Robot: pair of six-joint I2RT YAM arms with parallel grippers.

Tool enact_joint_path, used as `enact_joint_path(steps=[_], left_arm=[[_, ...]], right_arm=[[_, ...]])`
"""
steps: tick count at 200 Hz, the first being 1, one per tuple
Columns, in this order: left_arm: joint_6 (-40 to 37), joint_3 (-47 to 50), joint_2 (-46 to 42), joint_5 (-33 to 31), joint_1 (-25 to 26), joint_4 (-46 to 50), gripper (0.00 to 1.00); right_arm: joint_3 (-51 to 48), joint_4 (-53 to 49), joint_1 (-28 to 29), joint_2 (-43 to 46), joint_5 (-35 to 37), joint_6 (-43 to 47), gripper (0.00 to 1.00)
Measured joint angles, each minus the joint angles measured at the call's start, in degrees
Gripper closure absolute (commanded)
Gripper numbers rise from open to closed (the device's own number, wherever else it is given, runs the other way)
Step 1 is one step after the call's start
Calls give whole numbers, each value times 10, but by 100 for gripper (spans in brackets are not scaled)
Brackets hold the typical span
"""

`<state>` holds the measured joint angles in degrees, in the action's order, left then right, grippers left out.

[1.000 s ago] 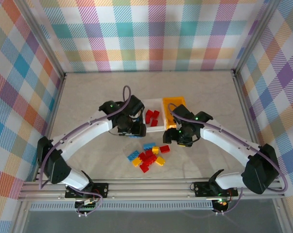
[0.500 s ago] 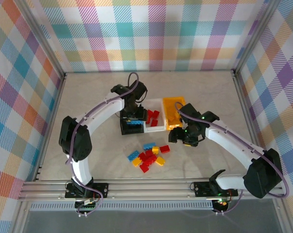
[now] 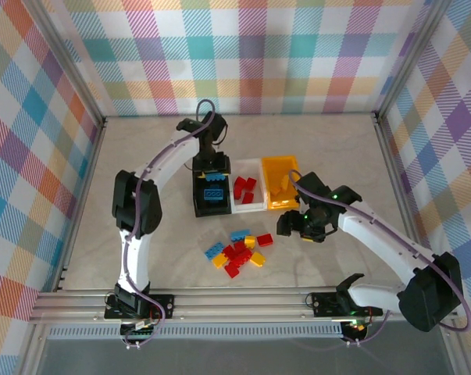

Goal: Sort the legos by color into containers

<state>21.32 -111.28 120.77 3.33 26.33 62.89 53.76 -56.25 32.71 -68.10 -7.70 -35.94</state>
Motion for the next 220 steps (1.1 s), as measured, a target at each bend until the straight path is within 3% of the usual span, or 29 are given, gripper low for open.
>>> enact_joint_path(steps=[99,220], left_arm=[[3,12,37,-13,-13,-2,37],[5,11,39,-11,-14,-3,25]], right_arm=[[-3,-17,-20,18,-5,8,25],[-4,-19,-24,19,-5,8,25]])
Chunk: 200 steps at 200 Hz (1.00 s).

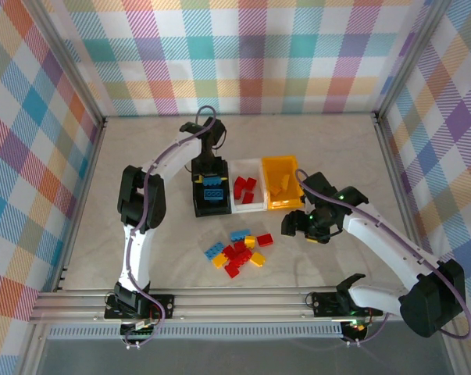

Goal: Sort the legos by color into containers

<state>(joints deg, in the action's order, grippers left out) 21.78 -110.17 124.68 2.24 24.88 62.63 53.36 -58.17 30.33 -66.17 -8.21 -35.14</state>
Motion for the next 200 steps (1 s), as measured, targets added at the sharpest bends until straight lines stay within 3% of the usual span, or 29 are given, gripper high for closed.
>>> enact_joint_path(steps=[50,125,167,200], left_arm=[[0,0,-4,1,0,0,18],[0,5,-27,18,-3,-3,17],[-2,61,-137,40,2,-15,16],[4,159,-248,48,21,-32,16]], right_arm=[[5,-1,0,-7,0,0,25],[15,2,0,-27,-5,0,25],[15,13,1,-43,-13,1,25],[22,20,16,-87,-7,14,25]])
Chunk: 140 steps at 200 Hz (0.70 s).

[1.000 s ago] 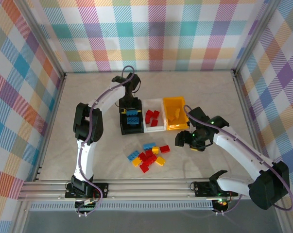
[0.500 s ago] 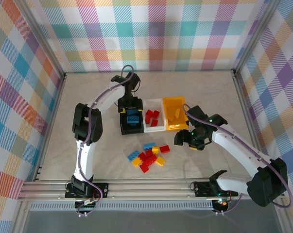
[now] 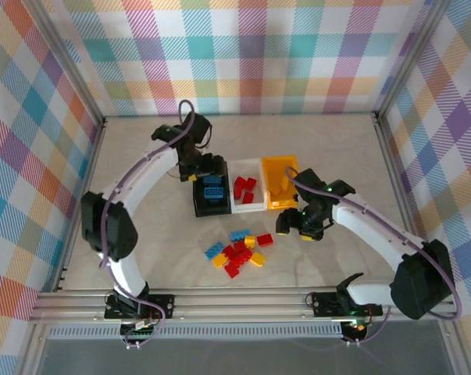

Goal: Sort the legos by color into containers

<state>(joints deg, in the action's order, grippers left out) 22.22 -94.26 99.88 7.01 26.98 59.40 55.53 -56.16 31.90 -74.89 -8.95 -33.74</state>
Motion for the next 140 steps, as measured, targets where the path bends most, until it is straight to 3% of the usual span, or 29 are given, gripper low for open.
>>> enact_joint_path(steps=[72,140], left_arm=[[57,247,-168,26,37,-35,16],[70,293,-241,24,37,-39,14]], right_arm=[[41,35,82,-146,45,25,26],[83,60,116,-238,61,30,26]])
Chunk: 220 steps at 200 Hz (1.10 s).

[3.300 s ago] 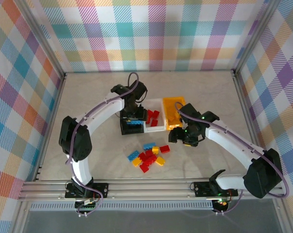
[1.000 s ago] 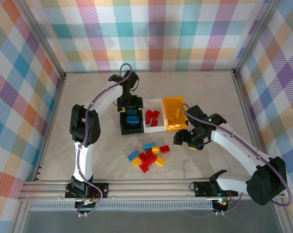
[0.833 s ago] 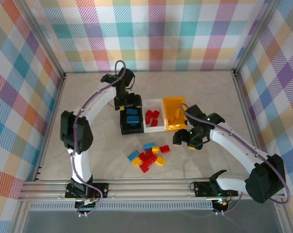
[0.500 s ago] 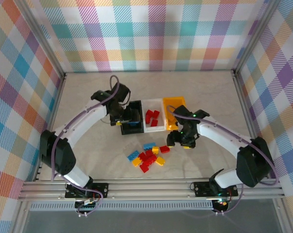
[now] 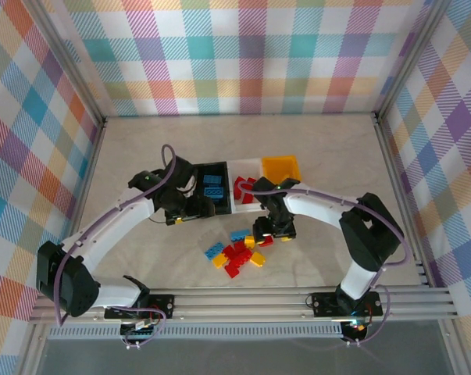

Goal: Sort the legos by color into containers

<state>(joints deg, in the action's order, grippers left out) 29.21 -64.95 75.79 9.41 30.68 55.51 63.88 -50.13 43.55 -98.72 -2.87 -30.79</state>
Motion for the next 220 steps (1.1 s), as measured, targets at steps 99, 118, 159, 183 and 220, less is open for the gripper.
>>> enact_joint_path(steps=[99,118,159,183,220], left_arm=[[-2,0,0,0,0,-2,14],[-3,0,0,0,0,-1,14],[-3,3,0,0,0,-1,13],[-3,12,0,0,0,-1,13],[-3,18,0,0,0,-1,14]], right_arm=[[24,15,9,-41,4,0,25],[23,19,9,-49,5,0,25],[6,35,9,-51,16,-3,27],[6,36,9,-50,20,-3,29],[11,28,8,-54,26,-4,40]])
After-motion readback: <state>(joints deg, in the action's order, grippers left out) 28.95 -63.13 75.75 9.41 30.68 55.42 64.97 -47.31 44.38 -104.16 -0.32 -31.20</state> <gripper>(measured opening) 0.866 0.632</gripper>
